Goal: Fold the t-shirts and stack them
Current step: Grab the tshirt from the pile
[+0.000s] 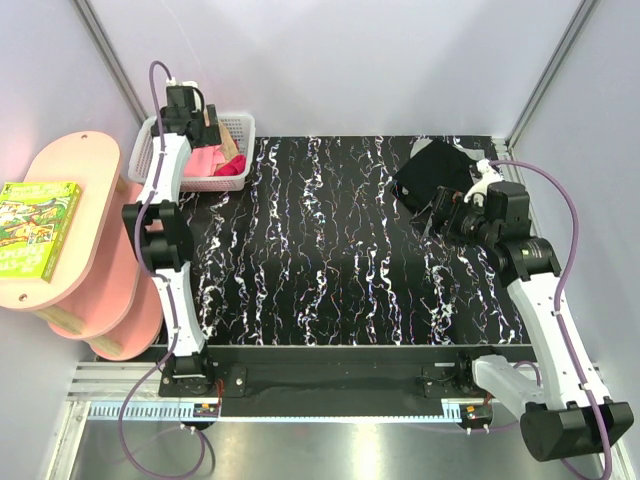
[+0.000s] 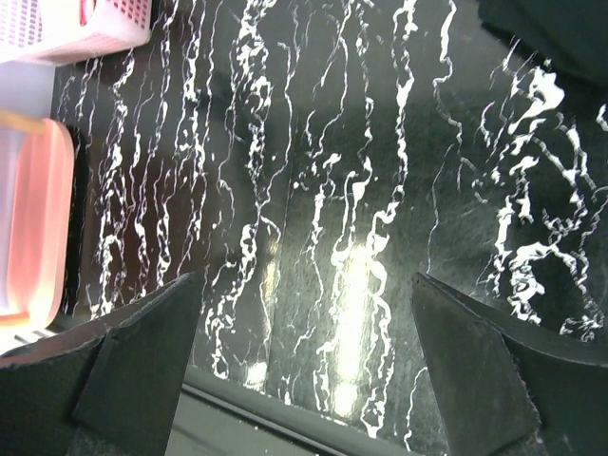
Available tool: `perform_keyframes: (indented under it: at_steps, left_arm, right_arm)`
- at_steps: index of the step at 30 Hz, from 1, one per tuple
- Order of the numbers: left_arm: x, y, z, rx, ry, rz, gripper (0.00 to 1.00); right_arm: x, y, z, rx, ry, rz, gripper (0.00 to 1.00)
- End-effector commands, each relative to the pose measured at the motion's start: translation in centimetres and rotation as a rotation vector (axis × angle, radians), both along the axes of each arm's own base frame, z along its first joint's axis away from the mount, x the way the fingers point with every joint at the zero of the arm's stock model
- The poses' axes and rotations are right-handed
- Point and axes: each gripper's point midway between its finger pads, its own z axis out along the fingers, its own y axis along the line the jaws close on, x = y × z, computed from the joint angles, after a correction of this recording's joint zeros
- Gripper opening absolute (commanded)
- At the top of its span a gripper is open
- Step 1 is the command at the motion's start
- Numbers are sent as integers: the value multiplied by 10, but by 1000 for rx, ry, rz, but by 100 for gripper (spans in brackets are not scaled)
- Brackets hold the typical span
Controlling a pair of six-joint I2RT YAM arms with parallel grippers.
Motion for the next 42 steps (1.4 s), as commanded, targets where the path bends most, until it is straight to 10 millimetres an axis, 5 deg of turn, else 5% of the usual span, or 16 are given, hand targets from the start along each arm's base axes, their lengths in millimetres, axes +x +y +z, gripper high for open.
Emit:
perform_keyframes:
  at_steps: [1, 10, 20, 25, 29, 37, 39, 40, 42]
  left_arm:
    - [19, 8, 9, 58, -58, 15, 87]
    - [48, 10, -31, 78, -48, -13, 88]
    - [72, 21, -53, 136, -93, -1, 84]
    - [74, 24, -65, 140, -86, 9, 31]
    - [73, 24, -64, 141, -84, -2, 0]
    - [67, 20, -29, 140, -129, -28, 0]
    - [68, 17, -20, 143, -150, -45, 51]
    - [69, 16, -20, 145, -152, -56, 68]
    - [73, 16, -17, 168, -169, -52, 76]
  right_arm:
    - [-13, 10, 9, 46, -35, 47, 100]
    - [-26, 21, 12, 73, -46, 95, 100]
    - [-40, 27, 10, 90, -45, 138, 100]
    - [-47, 27, 12, 92, -46, 148, 96]
    - [-51, 28, 12, 98, -43, 153, 93]
    - [-55, 30, 14, 110, -50, 164, 93]
    - [-56, 30, 13, 113, -47, 166, 99]
    - [-55, 30, 12, 112, -42, 166, 100]
    - [-55, 31, 10, 112, -39, 169, 100]
